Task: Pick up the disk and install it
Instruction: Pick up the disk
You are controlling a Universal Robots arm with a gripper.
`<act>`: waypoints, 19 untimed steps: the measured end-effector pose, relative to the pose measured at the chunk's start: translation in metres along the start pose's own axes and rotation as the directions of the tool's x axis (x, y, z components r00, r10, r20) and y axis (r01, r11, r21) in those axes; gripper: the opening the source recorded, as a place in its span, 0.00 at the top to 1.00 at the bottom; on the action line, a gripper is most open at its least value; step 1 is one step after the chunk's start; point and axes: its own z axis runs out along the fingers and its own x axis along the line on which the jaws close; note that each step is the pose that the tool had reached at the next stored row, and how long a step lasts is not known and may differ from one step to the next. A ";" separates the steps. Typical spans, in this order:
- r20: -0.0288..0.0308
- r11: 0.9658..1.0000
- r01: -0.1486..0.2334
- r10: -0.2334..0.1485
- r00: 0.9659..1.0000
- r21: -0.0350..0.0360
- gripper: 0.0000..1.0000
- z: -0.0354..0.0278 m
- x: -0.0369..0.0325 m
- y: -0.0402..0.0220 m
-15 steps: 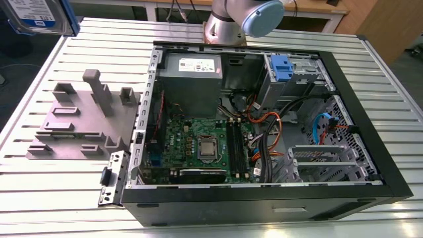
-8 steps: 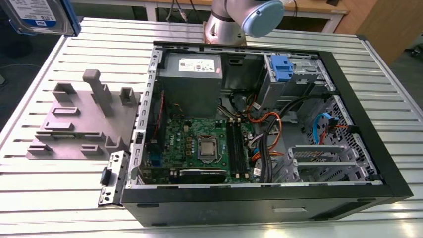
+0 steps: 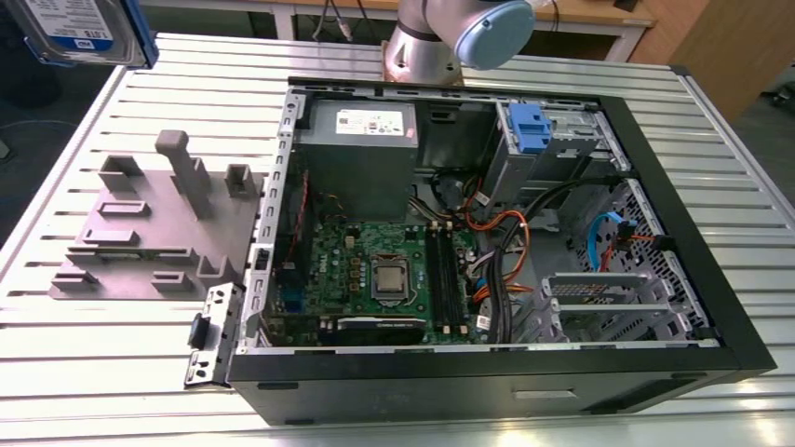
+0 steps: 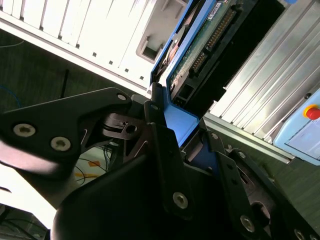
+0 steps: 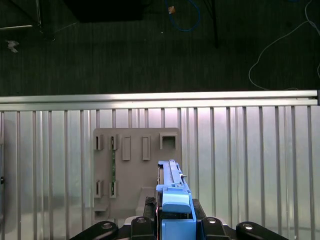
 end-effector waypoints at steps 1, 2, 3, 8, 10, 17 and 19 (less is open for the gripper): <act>0.000 1.000 0.000 0.000 1.000 0.000 0.64 0.0000 0.0000 -0.0007; 0.000 1.000 0.000 0.000 1.000 0.000 0.64 0.0001 0.0000 -0.0013; 0.000 1.000 0.000 0.000 1.000 0.000 0.64 0.0000 -0.0001 -0.0019; 0.000 1.000 0.000 0.000 1.000 0.000 0.64 0.0000 0.0003 -0.0038; 0.000 1.000 0.000 0.000 1.000 0.000 0.64 0.0000 0.0015 -0.0041; 0.000 1.000 0.000 0.000 1.000 0.000 0.64 0.0001 0.0072 -0.0047; 0.000 1.000 0.000 0.000 1.000 0.000 0.64 0.0000 0.0073 -0.0050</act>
